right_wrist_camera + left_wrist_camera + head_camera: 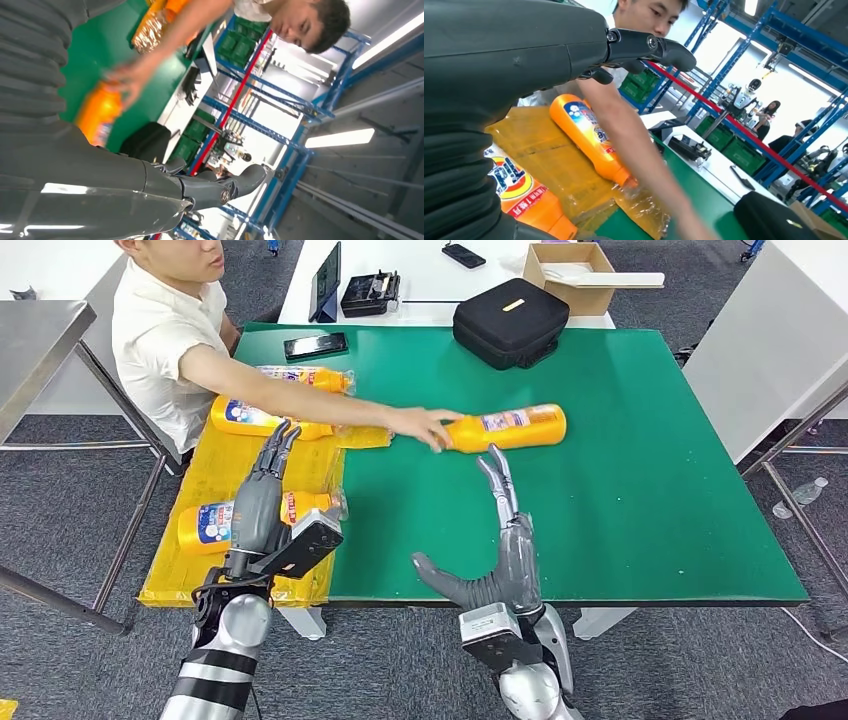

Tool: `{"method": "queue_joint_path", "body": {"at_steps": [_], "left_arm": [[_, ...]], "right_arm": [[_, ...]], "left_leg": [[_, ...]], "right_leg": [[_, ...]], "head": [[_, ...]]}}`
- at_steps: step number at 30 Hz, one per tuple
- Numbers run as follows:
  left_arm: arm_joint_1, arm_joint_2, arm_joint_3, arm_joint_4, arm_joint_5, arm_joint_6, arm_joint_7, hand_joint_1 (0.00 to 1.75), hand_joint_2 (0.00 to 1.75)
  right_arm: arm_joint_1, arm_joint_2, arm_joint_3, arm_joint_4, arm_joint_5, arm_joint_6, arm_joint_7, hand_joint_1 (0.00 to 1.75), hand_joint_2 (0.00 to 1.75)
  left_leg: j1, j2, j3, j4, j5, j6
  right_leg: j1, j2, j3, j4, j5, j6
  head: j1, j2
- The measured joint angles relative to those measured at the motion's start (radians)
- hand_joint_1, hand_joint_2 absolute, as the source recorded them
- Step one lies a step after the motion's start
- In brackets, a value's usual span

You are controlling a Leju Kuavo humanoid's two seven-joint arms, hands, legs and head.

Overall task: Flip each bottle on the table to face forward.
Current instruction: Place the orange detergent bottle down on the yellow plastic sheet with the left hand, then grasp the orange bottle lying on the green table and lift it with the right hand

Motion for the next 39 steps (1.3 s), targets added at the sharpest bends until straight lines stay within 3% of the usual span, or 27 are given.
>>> {"method": "queue_joint_path", "body": {"at_steps": [9, 13, 17, 20, 28, 39], "left_arm": [[0.025, -0.030, 0.063, -0.079, 0.118, -0.032, 0.019, 0.00, 1.75], [0.044, -0.035, 0.093, -0.115, 0.210, -0.050, 0.014, 0.00, 1.75], [0.120, -0.036, 0.098, -0.182, 0.393, -0.101, -0.009, 0.00, 1.75], [0.200, -0.038, 0.091, -0.221, 0.486, -0.117, -0.034, 0.00, 1.75], [0.297, -0.046, 0.044, -0.244, 0.566, -0.147, -0.052, 0.00, 1.75], [0.319, -0.047, -0.041, -0.235, 0.645, -0.218, -0.061, 0.00, 1.75]], "right_arm": [[0.067, 0.042, -0.106, -0.137, -0.025, -0.015, -0.053, 0.00, 1.75], [0.082, 0.053, -0.177, -0.157, 0.080, -0.013, 0.014, 0.00, 1.75], [0.075, 0.004, -0.241, -0.080, 0.384, -0.056, 0.196, 0.00, 1.75], [0.065, -0.045, -0.304, -0.004, 0.508, -0.105, 0.259, 0.00, 1.75], [0.045, -0.099, -0.400, 0.112, 0.611, -0.091, 0.314, 0.00, 1.75], [-0.047, -0.195, -0.451, 0.288, 0.733, -0.017, 0.409, 0.00, 1.75]], "left_leg": [[0.000, 0.000, 0.000, 0.000, 0.000, 0.000], [0.000, 0.000, 0.000, 0.000, 0.000, 0.000], [0.000, 0.000, 0.001, 0.000, -0.001, 0.000], [-0.001, 0.000, 0.000, 0.000, -0.001, 0.000], [-0.001, 0.000, 0.000, 0.000, -0.001, 0.000], [-0.002, 0.000, 0.000, 0.000, -0.001, 0.001]], "right_leg": [[0.000, 0.000, 0.000, 0.000, 0.000, 0.000], [0.000, 0.000, 0.000, 0.000, 0.000, 0.000], [0.000, 0.000, 0.001, 0.000, 0.000, 0.000], [-0.001, 0.000, 0.000, -0.001, 0.000, 0.000], [-0.001, 0.000, 0.000, -0.001, 0.000, 0.000], [-0.002, 0.000, 0.001, -0.001, 0.000, 0.001]], "head": [[0.000, 0.000], [0.000, 0.000], [0.000, 0.000], [0.000, 0.000], [0.000, 0.000], [-0.001, 0.000]]}}
